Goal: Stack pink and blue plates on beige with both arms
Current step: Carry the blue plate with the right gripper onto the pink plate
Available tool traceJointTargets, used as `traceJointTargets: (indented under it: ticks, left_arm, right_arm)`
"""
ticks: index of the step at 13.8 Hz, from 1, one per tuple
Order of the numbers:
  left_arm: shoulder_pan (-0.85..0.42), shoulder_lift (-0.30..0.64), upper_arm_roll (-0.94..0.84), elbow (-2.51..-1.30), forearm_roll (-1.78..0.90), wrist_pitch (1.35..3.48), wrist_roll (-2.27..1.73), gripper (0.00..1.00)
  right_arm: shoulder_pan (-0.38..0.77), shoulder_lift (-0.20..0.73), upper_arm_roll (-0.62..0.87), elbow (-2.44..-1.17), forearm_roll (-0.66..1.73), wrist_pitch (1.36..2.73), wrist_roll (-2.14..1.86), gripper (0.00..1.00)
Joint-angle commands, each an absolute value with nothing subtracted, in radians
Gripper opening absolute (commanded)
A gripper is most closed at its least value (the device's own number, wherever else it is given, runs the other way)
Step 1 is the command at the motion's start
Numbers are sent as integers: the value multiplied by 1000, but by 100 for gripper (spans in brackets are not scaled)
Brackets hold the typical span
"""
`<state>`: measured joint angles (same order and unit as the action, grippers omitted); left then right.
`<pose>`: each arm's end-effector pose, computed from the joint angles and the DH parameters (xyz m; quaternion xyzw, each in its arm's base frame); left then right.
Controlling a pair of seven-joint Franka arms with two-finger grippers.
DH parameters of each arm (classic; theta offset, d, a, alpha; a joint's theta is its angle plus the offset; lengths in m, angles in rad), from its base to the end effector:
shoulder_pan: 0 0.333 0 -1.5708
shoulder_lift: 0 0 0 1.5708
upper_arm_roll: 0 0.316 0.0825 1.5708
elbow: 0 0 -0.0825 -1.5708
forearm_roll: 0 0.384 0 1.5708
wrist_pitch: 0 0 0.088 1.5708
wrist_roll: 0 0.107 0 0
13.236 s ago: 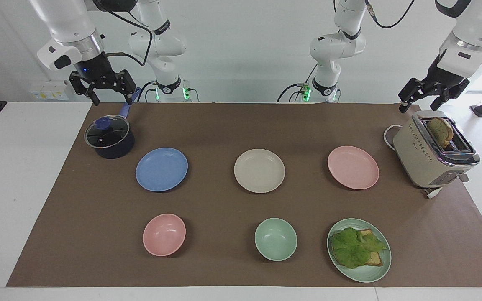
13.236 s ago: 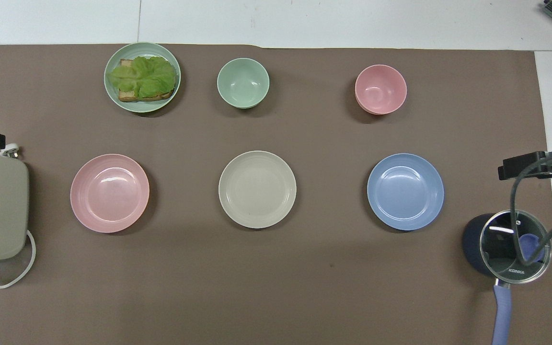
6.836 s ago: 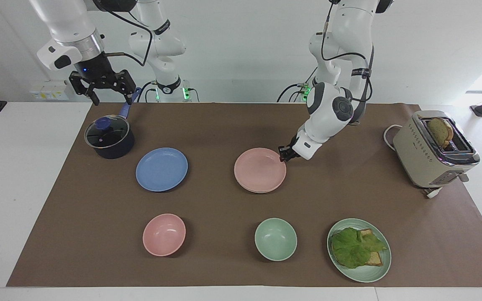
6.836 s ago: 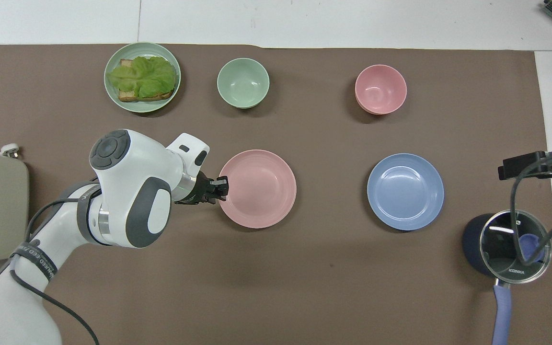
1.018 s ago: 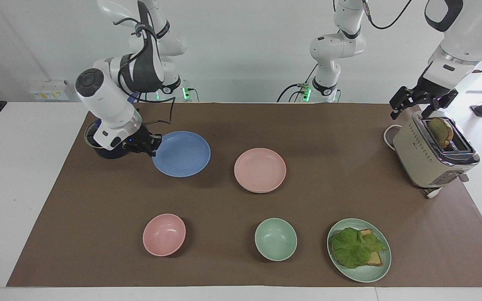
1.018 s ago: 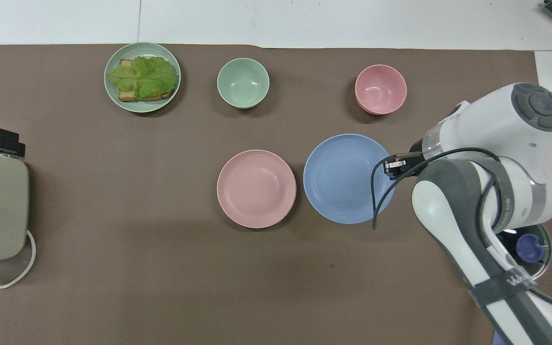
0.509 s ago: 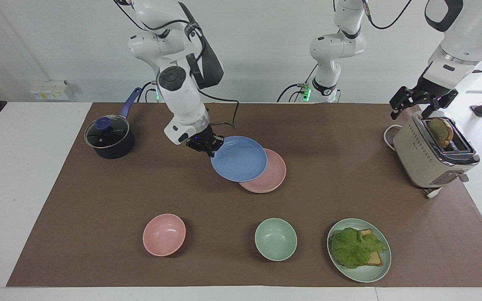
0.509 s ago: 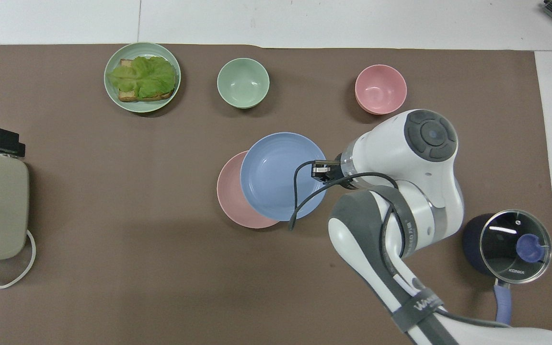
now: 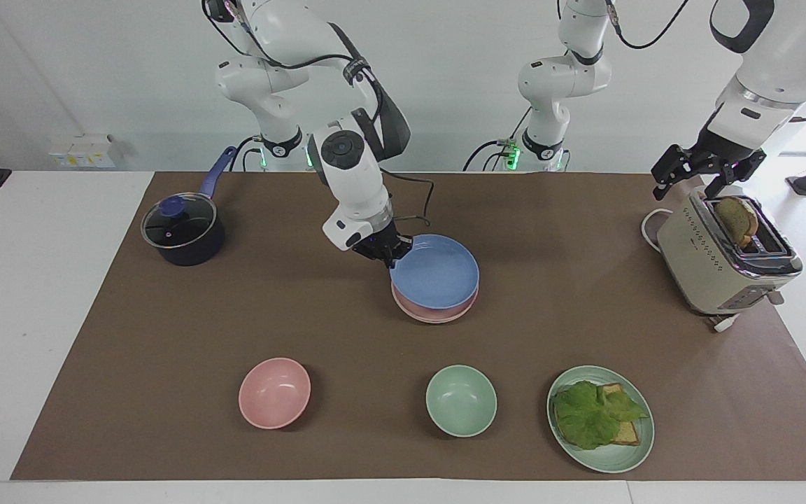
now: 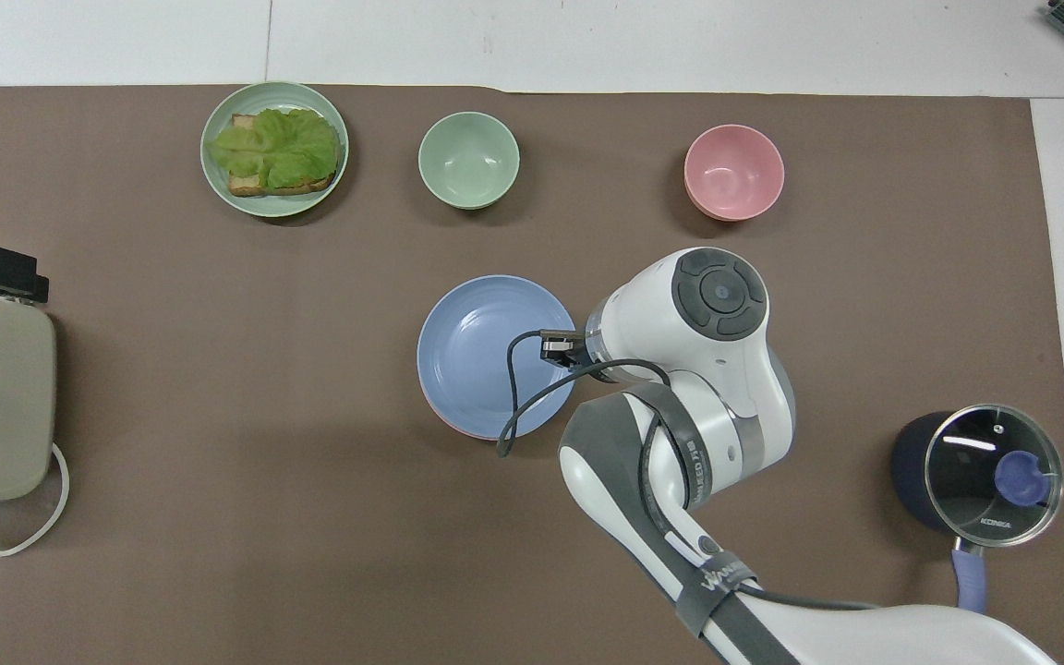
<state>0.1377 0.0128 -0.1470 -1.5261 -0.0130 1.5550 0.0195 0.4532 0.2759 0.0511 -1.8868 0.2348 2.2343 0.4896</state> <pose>0.5573 -0.0060 0.6371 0.9998 -0.0145 0.0082 0.0074 0.5456 0.3071 0.3694 -0.9922 0.0627 0.0174 0.1062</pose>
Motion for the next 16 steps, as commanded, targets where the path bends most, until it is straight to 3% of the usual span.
traceJointTargets:
  ticks: [1, 14, 16]
  left_arm:
    - [137, 8, -146, -1529, 0, 1542, 20, 100]
    - [138, 8, -146, -1529, -2, 1542, 20, 100]
    - [138, 8, -146, -1529, 0, 1542, 20, 100]
  right_arm:
    - [453, 291, 57, -1890, 268, 2272, 494, 0]
    - [440, 339, 55, -1904, 268, 2321, 460, 0]
    - [430, 339, 55, -1910, 268, 2322, 454, 9]
